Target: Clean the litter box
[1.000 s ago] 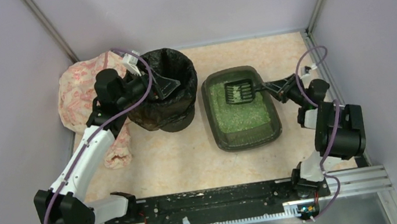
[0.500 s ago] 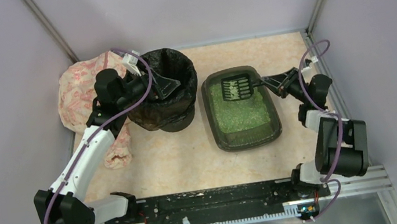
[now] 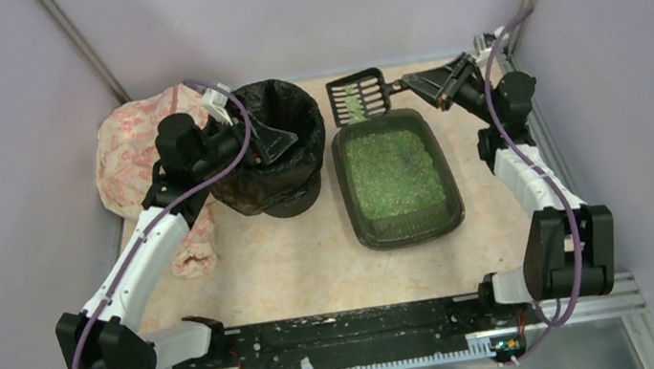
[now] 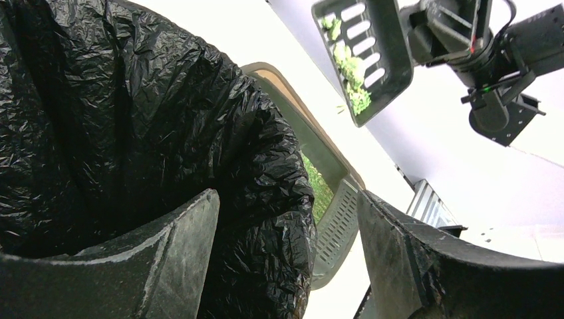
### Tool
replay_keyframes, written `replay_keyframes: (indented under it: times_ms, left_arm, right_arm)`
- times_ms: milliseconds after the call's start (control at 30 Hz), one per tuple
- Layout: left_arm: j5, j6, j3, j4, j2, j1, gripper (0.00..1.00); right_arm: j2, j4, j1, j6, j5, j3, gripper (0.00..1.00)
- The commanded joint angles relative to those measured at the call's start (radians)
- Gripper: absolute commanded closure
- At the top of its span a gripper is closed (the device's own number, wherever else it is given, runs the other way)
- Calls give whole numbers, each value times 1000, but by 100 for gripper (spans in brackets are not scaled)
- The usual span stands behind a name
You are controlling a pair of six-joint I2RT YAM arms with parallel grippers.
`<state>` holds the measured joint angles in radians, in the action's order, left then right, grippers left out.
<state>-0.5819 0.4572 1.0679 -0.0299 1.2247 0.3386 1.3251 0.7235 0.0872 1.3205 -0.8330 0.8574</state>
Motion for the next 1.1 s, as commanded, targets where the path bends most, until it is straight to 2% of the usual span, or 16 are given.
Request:
replay_keyframes:
  times_ms: [0,233,467,600,733,867,1067]
  left_arm:
    - [-17,1,1,-34,-23,3,18]
    - [-10,-11,2,-30,-29,1,18]
    - [-1,-19,3,-25,-32,3,18]
    - [2,-22,4,-22,-31,2,18]
    - [3,-23,4,-22,-28,1,18]
    - [-1,-23,4,-22,-23,2,18]
    - [2,-23,3,-22,-21,2,18]
  right_arm:
    - [76,-9,-96,6,61,177,100]
    - [254,-86,-254,-57,105,443,100]
    - [414,-191,-378,-227,120,610,100]
    - [434,-305,-444,-426,149,677,100]
    - [407,-461,-506,-656,240,740,100]
    - [363,-523,-573,-823,318,772,100]
    - [299,-669,-725,-1180,513,807,100]
